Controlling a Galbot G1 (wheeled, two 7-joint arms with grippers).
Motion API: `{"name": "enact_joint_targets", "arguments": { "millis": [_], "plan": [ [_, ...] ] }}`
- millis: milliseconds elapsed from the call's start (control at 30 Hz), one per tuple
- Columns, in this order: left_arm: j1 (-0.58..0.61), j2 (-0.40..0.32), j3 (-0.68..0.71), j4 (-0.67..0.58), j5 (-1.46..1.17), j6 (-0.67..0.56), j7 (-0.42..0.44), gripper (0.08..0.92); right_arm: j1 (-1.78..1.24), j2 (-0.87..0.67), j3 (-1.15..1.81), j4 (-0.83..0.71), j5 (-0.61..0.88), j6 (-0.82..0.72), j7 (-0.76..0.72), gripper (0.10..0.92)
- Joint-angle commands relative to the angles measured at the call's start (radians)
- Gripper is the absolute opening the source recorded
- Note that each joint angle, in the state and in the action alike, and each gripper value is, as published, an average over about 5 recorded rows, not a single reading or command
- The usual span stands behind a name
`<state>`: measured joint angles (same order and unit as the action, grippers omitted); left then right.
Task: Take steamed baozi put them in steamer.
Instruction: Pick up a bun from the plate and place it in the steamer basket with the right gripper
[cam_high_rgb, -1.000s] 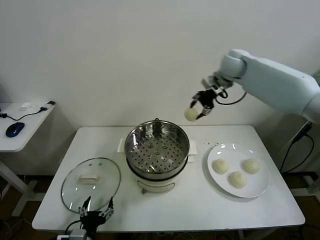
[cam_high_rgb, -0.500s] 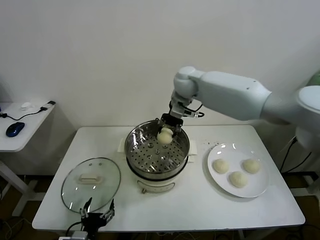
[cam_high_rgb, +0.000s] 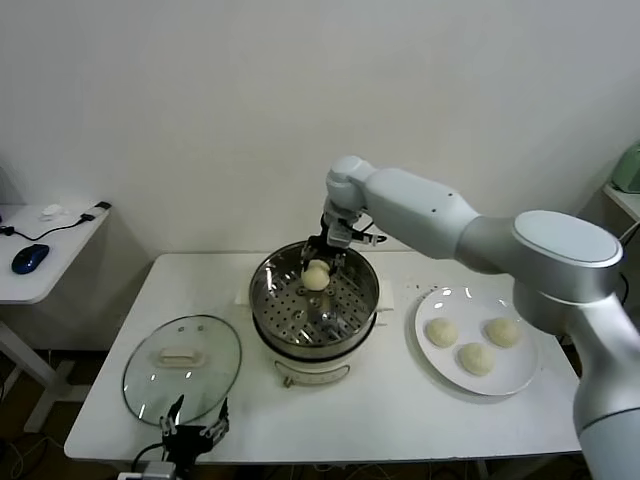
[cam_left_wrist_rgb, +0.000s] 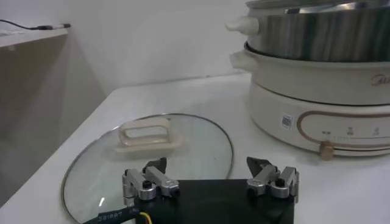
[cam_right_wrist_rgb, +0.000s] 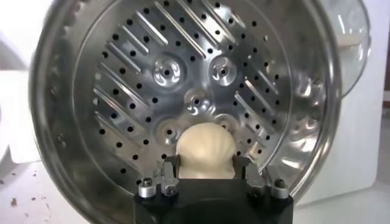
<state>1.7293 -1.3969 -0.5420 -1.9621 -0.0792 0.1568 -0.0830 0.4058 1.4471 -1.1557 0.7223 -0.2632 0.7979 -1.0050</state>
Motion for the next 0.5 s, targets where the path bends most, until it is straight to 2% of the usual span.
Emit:
{"name": "enact_joint_targets", "arguments": {
  "millis": [33, 267, 367, 500],
  "plan": [
    [0.000, 0.000, 0.000, 0.001, 0.000, 0.000, 0.000, 0.823, -0.040, 0.044, 0.036, -0.118, -0.062, 0.044, 0.018, 0.606],
    [-0.003, -0.003, -0.004, -0.001, -0.001, 0.003, -0.005, 0.823, 0.010, 0.034, 0.005, -0.087, 0.038, 0.020, -0.013, 0.770],
    [0.000, -0.004, -0.006, -0.005, -0.001, 0.004, -0.006, 0.823, 0.098, -0.002, -0.066, -0.025, 0.215, -0.005, -0.080, 0.812],
    [0.008, -0.006, -0.004, -0.015, 0.000, 0.004, -0.005, 0.823, 0.276, -0.079, -0.210, 0.062, 0.555, -0.105, -0.187, 0.822]
  ]
}}
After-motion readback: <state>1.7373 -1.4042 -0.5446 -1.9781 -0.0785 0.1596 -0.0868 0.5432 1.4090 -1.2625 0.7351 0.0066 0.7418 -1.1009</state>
